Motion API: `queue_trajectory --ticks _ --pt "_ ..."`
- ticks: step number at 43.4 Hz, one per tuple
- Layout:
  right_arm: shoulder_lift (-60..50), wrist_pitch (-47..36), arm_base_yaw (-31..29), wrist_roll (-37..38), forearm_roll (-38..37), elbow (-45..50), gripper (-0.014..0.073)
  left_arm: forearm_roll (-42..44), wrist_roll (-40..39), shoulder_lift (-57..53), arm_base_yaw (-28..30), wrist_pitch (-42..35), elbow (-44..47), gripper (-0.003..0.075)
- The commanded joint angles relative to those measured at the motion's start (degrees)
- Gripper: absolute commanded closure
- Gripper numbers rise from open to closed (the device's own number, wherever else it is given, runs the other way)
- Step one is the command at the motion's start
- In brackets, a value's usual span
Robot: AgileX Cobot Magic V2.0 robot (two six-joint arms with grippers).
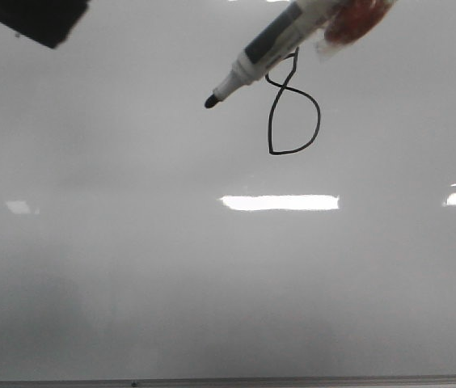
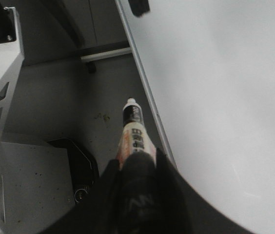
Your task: Write number 8 on whiteboard
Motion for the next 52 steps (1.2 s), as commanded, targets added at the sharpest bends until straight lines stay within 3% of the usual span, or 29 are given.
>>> queue_trajectory --ticks 1,11,22,35,45,48,52 --pt "-1.0 -1.6 0.3 -1.3 3.8 -1.3 0.0691 -3.4 1.0 1.8 -3.4 -3.4 -3.1 0.0299" --pt "-1.0 -1.5 0.3 -1.3 4.1 -1.3 0.0691 -3.6 2.4 8.7 -10.3 -6.7 -7.0 0.03" --pt "-1.0 -1.5 0.3 -1.3 4.1 -1.3 0.0691 -3.6 4.0 10.6 -12.3 -8.7 -7.4 0.031" --pt "-1.0 0.2 0.3 -1.3 4.1 -1.3 0.0691 -3.4 4.0 10.6 -12.3 -8.7 -7.6 0.0505" --pt "-1.0 0.9 0.3 -1.3 4.1 -1.3 0.0687 -3.4 4.0 10.6 -12.3 -8.4 -7.7 0.0596" --pt "-1.0 0.8 0.3 -1.3 4.1 -1.3 0.0651 -3.4 4.0 10.6 -12.3 -8.2 -7.7 0.0619" --pt "-1.0 1.6 0.3 -1.3 4.1 -1.3 0.0459 -3.3 4.0 10.6 -12.3 -8.1 -7.7 0.0647"
